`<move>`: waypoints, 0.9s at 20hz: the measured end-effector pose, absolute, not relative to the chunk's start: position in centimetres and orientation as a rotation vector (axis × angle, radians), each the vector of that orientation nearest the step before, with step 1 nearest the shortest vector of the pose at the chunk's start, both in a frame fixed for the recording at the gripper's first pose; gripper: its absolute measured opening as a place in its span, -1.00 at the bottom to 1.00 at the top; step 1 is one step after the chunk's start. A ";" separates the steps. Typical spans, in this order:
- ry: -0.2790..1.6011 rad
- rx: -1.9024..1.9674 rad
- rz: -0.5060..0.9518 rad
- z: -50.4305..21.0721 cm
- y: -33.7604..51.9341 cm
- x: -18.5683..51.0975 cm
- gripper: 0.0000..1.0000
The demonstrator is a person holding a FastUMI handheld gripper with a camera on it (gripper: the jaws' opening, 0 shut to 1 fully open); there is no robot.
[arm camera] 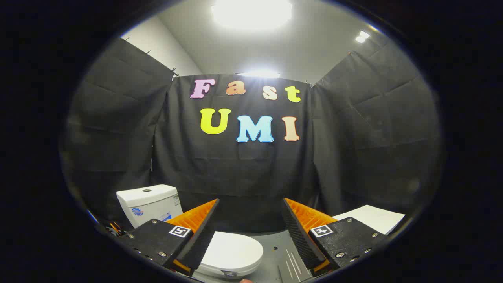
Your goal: Open the toilet lid.
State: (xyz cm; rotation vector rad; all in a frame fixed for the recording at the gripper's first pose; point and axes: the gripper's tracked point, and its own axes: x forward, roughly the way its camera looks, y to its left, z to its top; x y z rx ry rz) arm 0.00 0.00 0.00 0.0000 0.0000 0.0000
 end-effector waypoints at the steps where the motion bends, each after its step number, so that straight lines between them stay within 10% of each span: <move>1: 0.005 0.001 -0.016 0.0 -0.7 0.0 0.90; 18: 0.022 -0.021 0.014 -1.3 0.3 0.3 0.90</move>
